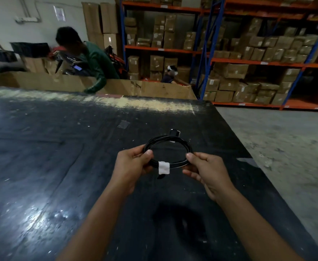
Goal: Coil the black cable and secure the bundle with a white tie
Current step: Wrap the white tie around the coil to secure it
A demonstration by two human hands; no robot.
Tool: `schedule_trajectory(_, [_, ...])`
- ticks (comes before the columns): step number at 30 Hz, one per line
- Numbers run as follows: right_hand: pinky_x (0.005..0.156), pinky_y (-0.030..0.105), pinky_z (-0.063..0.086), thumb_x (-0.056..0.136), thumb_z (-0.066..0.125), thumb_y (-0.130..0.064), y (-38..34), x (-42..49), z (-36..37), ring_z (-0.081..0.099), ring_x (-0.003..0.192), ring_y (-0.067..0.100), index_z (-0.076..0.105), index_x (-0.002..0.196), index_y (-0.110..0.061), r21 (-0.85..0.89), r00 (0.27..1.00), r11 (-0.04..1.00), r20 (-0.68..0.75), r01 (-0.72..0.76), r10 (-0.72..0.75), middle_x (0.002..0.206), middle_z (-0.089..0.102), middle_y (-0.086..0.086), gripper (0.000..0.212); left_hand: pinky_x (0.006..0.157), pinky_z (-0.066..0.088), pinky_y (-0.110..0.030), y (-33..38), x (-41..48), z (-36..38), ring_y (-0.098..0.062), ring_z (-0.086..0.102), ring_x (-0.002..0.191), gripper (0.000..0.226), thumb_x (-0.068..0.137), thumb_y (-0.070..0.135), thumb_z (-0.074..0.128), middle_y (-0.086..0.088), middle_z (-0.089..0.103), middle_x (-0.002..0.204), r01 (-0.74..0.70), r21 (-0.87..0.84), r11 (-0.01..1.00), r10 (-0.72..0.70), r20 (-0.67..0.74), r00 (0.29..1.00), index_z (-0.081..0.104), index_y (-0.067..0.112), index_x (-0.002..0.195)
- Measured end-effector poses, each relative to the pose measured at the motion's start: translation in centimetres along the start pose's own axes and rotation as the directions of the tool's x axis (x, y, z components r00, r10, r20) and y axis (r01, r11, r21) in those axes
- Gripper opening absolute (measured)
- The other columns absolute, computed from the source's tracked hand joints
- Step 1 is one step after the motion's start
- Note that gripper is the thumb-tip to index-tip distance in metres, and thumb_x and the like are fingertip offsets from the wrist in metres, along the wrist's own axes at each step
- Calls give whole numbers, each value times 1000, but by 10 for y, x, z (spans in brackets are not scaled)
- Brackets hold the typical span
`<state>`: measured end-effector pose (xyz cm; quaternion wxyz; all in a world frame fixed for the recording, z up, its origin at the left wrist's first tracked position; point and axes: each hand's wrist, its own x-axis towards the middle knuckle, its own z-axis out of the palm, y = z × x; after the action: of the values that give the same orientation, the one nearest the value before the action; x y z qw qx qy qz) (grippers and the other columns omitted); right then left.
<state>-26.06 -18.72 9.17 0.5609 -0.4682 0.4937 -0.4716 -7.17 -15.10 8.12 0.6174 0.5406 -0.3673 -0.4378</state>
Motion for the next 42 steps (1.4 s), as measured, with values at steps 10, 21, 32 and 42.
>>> schedule_trajectory(10, [61,31,59,87,66,-5,23,77,44,66,60,15,63,74,-24,-177,999,984,-39,4,-11,79,70,5,23,83,60,-41,-33,77,-25,-24,72,90,20,97,11,57,-18,74,100,97,222,970,-59,-170,984,73,4,107])
schedule_trajectory(21, [58,32,62,81,72,-5,60,134,53,63,41,8,68,91,-13,-321,985,942,-166,-102,50,75,69,6,14,69,62,-29,-70,125,-27,-10,73,56,15,83,11,76,-2,74,76,254,317,914,-149,-320,936,75,10,97])
schedule_trajectory(32, [33,12,41,80,75,-12,73,140,51,61,34,4,66,76,-20,-403,977,904,-203,-144,65,54,67,0,13,75,61,-31,-82,129,-16,-9,71,54,9,74,23,83,3,73,58,328,436,838,-101,-467,878,76,22,80])
schedule_trajectory(42, [68,33,62,84,68,-25,77,132,46,72,57,14,68,78,-14,-342,979,925,-170,-166,113,61,72,2,12,70,60,-30,-77,108,-21,-9,70,51,14,83,23,76,1,72,64,274,461,844,-51,-440,897,70,13,89])
